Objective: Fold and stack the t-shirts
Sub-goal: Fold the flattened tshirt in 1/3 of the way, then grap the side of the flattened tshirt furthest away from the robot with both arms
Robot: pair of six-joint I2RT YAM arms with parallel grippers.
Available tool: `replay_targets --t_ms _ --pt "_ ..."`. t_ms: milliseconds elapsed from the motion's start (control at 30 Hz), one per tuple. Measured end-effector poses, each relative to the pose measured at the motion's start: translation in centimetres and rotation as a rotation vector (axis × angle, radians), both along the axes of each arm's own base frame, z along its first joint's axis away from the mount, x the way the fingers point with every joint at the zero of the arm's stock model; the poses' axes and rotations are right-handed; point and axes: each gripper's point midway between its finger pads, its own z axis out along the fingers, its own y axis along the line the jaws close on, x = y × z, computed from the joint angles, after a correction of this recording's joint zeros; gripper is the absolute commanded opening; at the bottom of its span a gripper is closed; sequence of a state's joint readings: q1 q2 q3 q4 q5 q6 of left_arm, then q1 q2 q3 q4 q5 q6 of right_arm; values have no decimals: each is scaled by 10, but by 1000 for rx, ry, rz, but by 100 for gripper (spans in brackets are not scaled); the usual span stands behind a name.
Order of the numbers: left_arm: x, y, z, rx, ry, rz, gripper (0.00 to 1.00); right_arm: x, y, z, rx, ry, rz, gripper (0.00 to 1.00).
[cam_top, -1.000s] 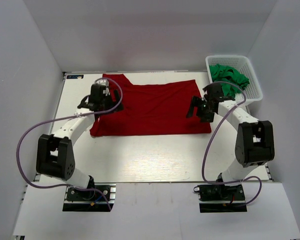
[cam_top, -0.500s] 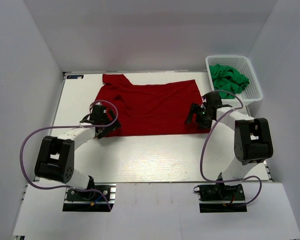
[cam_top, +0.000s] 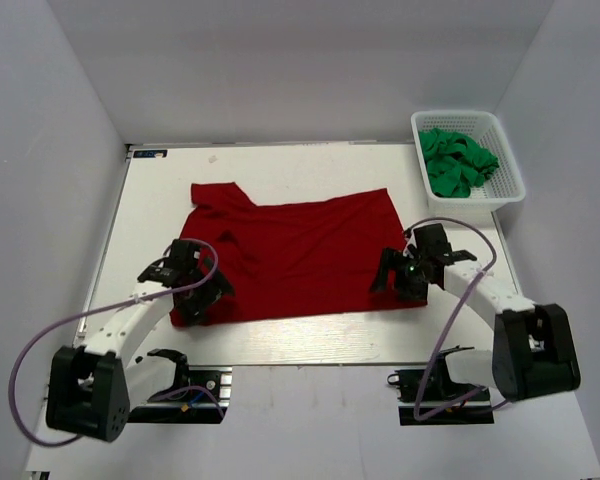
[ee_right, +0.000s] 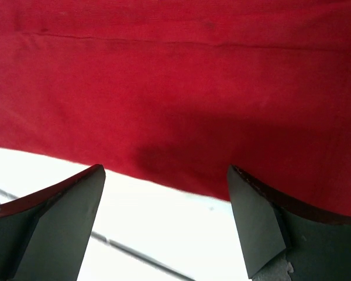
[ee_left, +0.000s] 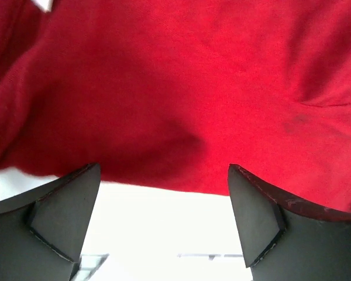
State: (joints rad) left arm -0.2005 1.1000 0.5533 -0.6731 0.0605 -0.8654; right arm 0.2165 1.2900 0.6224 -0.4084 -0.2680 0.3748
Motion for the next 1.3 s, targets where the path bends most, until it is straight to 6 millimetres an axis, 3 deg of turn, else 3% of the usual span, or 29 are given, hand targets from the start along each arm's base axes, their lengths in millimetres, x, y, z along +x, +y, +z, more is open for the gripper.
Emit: replay_targets --t_ms 67,100,167,233,333,567,700,867,967,1067,1167,1300 --pt "-8 3 18 13 12 -3 100 -11 2 8 -10 1 36 90" --pt "-1 3 34 21 -21 -5 100 -13 3 14 -14 -2 50 90" --pt "28 2 73 31 -134 -22 100 -4 8 34 -12 -38 76 90" --pt "67 0 112 48 -265 -30 100 21 16 62 9 -137 93 90" --pt "110 4 130 105 -346 -37 100 57 24 97 23 -268 105 90" --pt "220 35 102 345 -284 -8 96 157 24 134 -75 -383 10 90" --pt "274 65 90 420 -279 47 96 192 22 134 -110 -393 -23 90" --pt "306 103 58 442 -247 90 91 201 19 114 -140 -336 -23 90" --pt "313 115 34 446 -220 75 81 200 29 105 -110 -321 57 90" --pt "316 112 17 435 -207 34 74 194 50 106 -38 -328 157 90" --pt "323 107 14 424 -232 13 67 189 70 111 23 -347 229 90" --pt "337 105 9 420 -277 3 61 186 82 108 61 -345 271 90"
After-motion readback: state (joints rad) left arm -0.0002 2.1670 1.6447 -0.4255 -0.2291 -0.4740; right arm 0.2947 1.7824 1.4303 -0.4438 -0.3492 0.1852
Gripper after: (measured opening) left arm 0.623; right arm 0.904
